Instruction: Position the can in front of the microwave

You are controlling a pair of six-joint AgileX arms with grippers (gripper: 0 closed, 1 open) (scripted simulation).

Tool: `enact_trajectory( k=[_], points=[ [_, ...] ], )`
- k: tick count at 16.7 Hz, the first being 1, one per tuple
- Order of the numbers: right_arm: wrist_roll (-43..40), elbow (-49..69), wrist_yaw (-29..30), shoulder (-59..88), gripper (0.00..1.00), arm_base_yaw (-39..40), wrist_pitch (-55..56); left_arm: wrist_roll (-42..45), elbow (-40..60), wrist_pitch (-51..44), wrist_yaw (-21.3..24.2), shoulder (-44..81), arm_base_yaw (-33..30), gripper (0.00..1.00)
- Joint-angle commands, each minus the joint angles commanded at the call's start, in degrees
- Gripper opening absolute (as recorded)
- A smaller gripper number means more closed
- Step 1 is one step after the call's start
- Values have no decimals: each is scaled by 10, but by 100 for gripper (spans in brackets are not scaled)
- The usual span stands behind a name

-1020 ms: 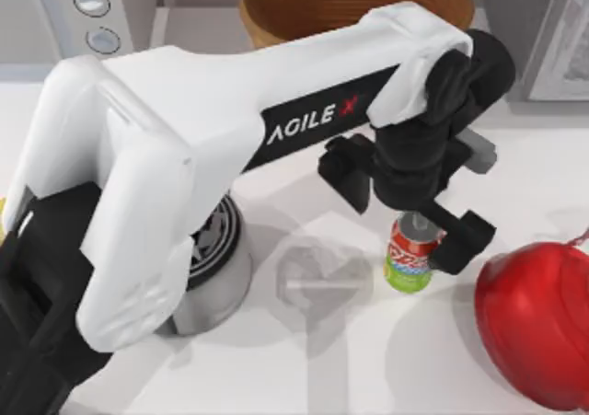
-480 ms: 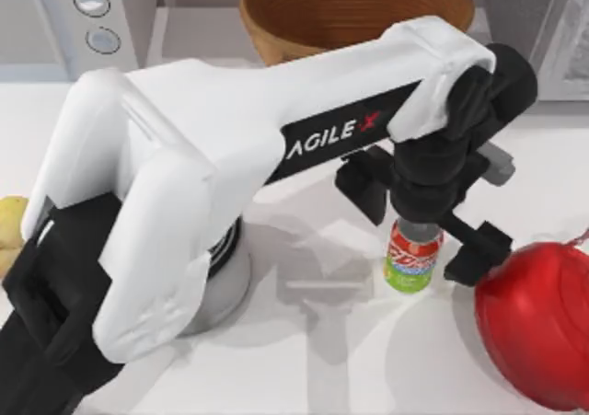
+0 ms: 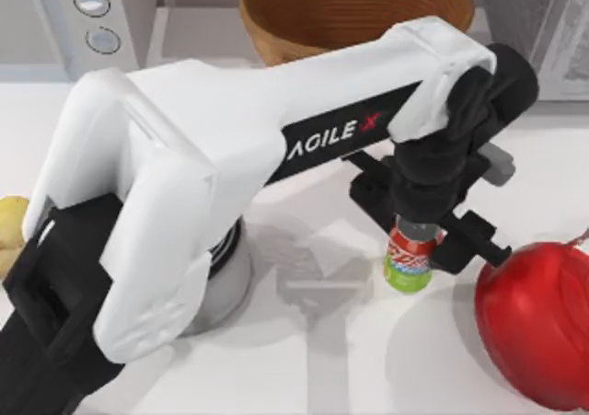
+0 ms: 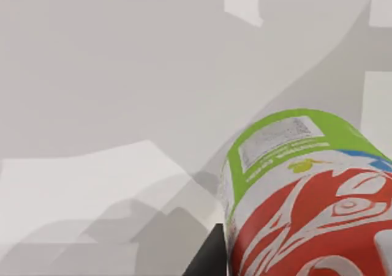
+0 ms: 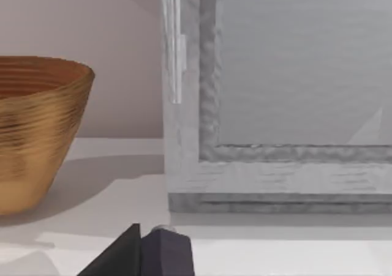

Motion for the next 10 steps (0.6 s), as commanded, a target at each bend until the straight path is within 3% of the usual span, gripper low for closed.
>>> enact_trajectory(
  k=[3,10],
  points=[
    [0,0,0,0,100,0,0,0,0,0,0,0,0,2],
    [0,0,0,0,100,0,0,0,0,0,0,0,0,0]
  ],
)
